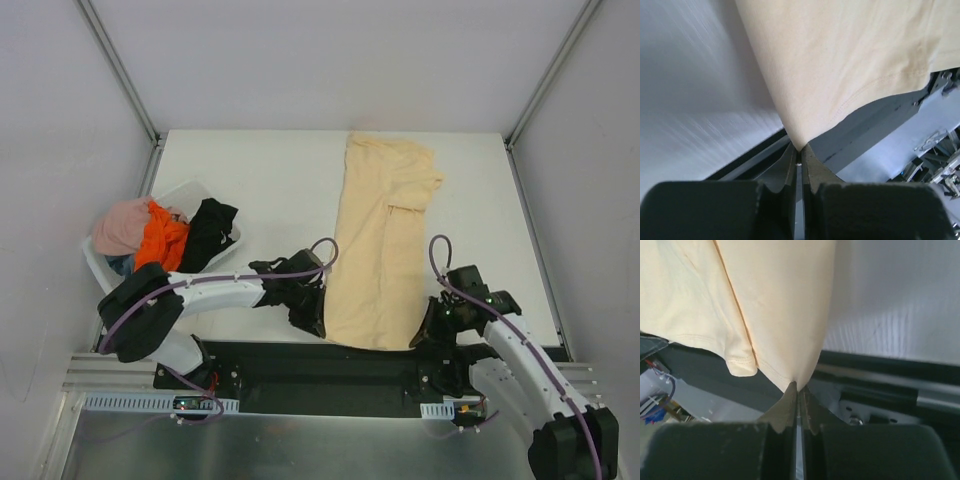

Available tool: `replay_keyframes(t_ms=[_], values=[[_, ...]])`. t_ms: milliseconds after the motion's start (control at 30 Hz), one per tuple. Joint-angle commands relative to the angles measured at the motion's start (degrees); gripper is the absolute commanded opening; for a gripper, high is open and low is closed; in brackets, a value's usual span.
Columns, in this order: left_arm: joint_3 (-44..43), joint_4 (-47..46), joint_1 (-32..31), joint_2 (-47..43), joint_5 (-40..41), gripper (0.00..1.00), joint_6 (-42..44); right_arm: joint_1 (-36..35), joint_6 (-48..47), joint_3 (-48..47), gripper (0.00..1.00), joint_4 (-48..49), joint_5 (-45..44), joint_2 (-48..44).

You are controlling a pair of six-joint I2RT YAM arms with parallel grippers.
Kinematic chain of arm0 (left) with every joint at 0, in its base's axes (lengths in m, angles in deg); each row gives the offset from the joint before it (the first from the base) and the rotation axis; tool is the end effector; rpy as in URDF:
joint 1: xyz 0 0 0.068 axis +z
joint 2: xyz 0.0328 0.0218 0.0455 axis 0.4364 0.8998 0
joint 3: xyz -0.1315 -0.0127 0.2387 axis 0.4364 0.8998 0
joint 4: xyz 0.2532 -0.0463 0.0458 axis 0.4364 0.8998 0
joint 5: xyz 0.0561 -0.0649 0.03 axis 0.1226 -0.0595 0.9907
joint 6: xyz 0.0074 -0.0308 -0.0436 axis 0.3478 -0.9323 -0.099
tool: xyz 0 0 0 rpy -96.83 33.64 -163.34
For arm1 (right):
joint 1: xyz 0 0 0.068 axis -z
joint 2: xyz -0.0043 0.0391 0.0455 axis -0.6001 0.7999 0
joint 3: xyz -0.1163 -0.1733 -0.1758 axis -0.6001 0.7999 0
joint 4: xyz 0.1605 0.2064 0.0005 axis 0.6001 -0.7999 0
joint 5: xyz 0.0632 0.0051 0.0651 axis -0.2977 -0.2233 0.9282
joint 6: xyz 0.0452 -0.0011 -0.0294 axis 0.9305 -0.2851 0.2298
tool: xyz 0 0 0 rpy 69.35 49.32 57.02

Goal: Fold and stack the t-shirts
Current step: Grab the bottom of the folded rectangular tshirt with both arms, then fold the folded rectangular tshirt in 1/3 of the way

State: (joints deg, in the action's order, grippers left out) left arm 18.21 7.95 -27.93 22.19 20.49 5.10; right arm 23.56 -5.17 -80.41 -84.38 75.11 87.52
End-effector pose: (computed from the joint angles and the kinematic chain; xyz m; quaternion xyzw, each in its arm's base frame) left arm 0.1564 -0.2371 0.1625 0.1241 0.9312 -0.3403 0.0392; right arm 0.1168 0.0421 0.1720 -0.0119 0.9646 0.2359 0.1169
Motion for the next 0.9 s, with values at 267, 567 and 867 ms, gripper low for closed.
replay_keyframes(t_ms=[267, 567, 867], values=[[6.55, 0.96, -2.54, -16.31, -6.71, 0.0, -4.7, -5.66, 18.04, 2.87, 0.01, -18.29, 9.18, -24.77], [-1.62, 1.31, 0.79, -12.98, -4.95, 0.0, 2.33, -5.58, 8.39, -13.2, 0.01, -14.23, -5.04, -8.98], [-14.88, 1.83, 9.85, -4.02, -3.97, 0.0, 9.37, -1.8, 0.91, -26.38, 0.01, -8.6, -11.64, 6.67]])
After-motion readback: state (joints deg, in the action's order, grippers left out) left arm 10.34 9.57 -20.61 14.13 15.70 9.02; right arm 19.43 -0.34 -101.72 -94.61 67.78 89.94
